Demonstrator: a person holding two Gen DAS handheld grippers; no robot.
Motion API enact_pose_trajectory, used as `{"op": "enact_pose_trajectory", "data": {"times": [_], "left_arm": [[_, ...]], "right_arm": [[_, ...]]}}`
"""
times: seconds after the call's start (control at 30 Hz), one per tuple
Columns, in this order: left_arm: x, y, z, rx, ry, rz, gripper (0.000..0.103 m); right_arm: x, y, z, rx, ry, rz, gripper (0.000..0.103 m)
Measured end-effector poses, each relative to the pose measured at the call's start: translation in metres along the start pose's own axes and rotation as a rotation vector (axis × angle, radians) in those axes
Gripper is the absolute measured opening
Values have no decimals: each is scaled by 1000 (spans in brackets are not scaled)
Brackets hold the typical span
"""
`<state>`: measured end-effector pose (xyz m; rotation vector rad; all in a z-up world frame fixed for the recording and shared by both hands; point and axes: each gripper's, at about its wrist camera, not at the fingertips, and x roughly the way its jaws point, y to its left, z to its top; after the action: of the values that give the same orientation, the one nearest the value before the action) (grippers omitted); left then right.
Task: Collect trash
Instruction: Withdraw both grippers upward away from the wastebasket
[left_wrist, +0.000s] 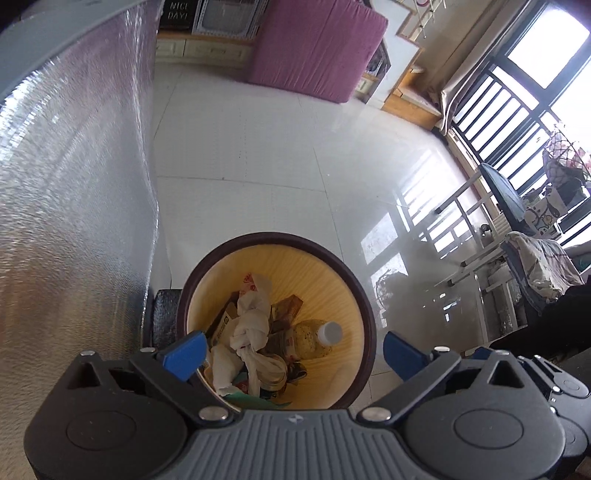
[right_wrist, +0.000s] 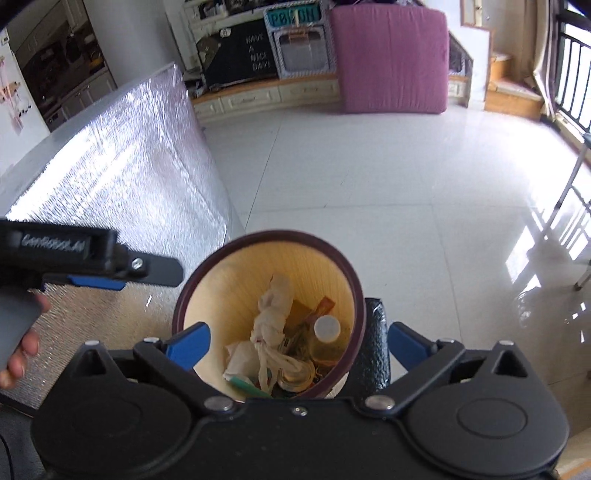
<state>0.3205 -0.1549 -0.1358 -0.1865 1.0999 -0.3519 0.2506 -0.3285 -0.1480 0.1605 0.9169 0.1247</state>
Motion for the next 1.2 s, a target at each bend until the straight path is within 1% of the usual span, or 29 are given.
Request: {"op": "enact_pose_trajectory", "data": {"times": [0.23, 0.43, 0.53, 0.77, 0.87, 1.0, 1.2], "left_arm": [[-45, -2, -18, 26, -63, 4, 103], [-85, -6, -38, 71, -141, 59, 103], [-104, -7, -49, 87, -175, 72, 103], [-143, -4, -82, 120, -259, 112, 103], [-157, -3, -96, 131, -283, 127, 103], [-169, -4, -116, 181, -317, 180, 103], [-178, 0, -140, 193, -334, 203, 103]], "right_arm": [[-41, 8, -3, 22, -53, -56, 103], [-80, 13, -9, 59, -119, -76, 103], [-95, 16, -14, 74, -148, -87, 103], [-127, 28, -32, 69, -194, -110, 103], [-137, 34, -42, 56, -210, -117, 103], [-151, 42, -54, 40, -227, -128, 103], [-164, 54, -71, 37, -255, -132, 103]]}}
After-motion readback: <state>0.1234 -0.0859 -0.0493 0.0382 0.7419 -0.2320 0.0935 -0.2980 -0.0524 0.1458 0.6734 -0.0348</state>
